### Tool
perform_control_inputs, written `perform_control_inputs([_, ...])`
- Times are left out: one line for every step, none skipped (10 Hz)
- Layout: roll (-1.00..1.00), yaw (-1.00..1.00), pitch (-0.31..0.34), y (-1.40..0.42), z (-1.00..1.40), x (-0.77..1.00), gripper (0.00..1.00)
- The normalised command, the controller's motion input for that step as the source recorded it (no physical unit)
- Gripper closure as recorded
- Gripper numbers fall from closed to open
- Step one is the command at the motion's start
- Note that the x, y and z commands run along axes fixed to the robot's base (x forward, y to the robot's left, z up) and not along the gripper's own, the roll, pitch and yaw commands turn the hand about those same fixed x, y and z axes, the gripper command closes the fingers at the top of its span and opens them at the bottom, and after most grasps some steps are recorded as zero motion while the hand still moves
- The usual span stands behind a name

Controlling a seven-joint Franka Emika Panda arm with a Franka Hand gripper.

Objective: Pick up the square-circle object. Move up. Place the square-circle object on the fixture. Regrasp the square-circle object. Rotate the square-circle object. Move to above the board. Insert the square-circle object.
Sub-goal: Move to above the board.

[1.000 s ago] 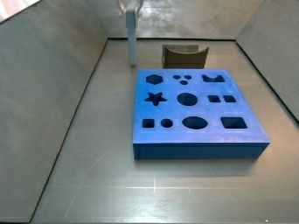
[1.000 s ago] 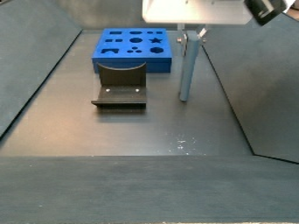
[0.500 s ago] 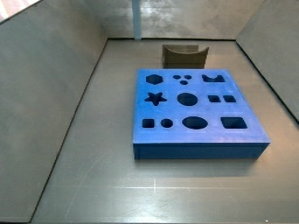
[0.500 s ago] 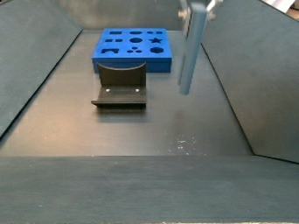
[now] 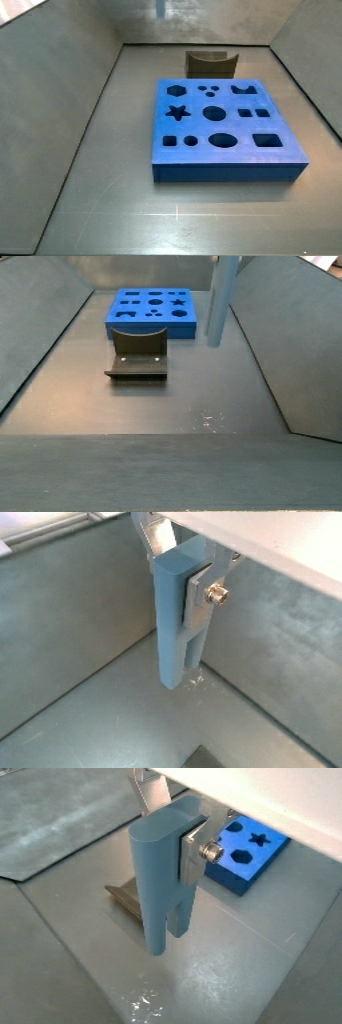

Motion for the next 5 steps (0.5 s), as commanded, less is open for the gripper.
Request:
perform_control_inputs([0.03, -0.02, 0.092, 0.10, 0.58, 0.03, 1.00])
perform_control_inputs([0.02, -0.02, 0.086, 0.07, 0.35, 0.01, 1.00])
perform_control_inputs([0.02, -0.02, 0.087, 0.05, 0.24, 0.01, 1.00])
perform_control_inputs([-0.03, -0.14, 0.378, -1.00, 0.11, 0.08, 1.00])
perform_control_inputs([-0.01, -0.10, 0.351, -1.00, 0.12, 0.09, 1.00])
